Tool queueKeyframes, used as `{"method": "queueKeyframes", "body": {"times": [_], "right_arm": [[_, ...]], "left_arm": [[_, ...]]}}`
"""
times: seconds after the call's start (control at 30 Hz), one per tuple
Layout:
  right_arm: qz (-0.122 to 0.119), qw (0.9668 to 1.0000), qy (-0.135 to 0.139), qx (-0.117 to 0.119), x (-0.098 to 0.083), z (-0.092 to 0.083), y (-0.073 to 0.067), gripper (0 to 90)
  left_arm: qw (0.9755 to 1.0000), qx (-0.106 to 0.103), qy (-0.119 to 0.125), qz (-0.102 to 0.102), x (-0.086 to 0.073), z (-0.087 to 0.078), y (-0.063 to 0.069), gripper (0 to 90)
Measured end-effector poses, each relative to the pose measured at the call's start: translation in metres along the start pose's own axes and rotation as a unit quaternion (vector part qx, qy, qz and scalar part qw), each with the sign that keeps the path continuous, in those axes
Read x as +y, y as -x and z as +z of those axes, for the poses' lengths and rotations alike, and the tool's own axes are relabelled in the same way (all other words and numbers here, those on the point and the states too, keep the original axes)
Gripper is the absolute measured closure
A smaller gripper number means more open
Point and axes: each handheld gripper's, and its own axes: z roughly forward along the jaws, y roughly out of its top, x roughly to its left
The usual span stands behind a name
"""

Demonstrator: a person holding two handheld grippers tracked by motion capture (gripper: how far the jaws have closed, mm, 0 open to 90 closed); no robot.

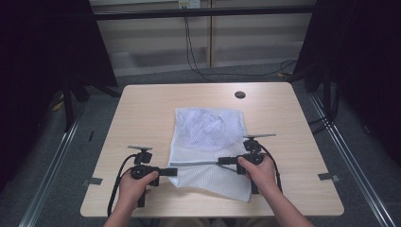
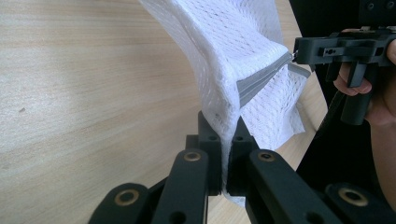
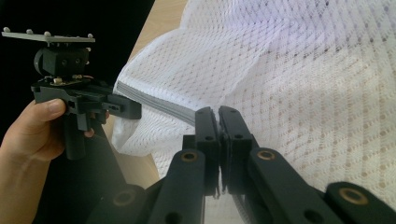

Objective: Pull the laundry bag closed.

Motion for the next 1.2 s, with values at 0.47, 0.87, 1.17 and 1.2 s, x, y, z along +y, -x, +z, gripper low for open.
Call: {"method": "queueKeyframes", "body": {"times": [0.47, 0.87, 1.17, 1.2], "right_arm": [[-0.001, 1.0000, 0.005, -0.006, 0.001, -0.004, 0.003, 87.4], [0.005, 0.9999, 0.009, -0.005, 0.002, -0.009, 0.005, 87.4], [0.011, 0.9998, 0.012, -0.009, 0.003, -0.016, 0.009, 87.4], [0.012, 0.9998, 0.012, -0.009, 0.003, -0.016, 0.009, 87.4]], "left_arm": [[1.0000, 0.001, 0.003, 0.000, 0.001, -0.003, -0.002, 88.3], [1.0000, 0.000, 0.005, -0.003, 0.001, -0.004, -0.003, 88.3], [1.0000, 0.002, 0.006, -0.002, 0.001, -0.006, -0.004, 88.3], [1.0000, 0.002, 0.007, 0.001, 0.001, -0.007, -0.004, 88.3]]}}
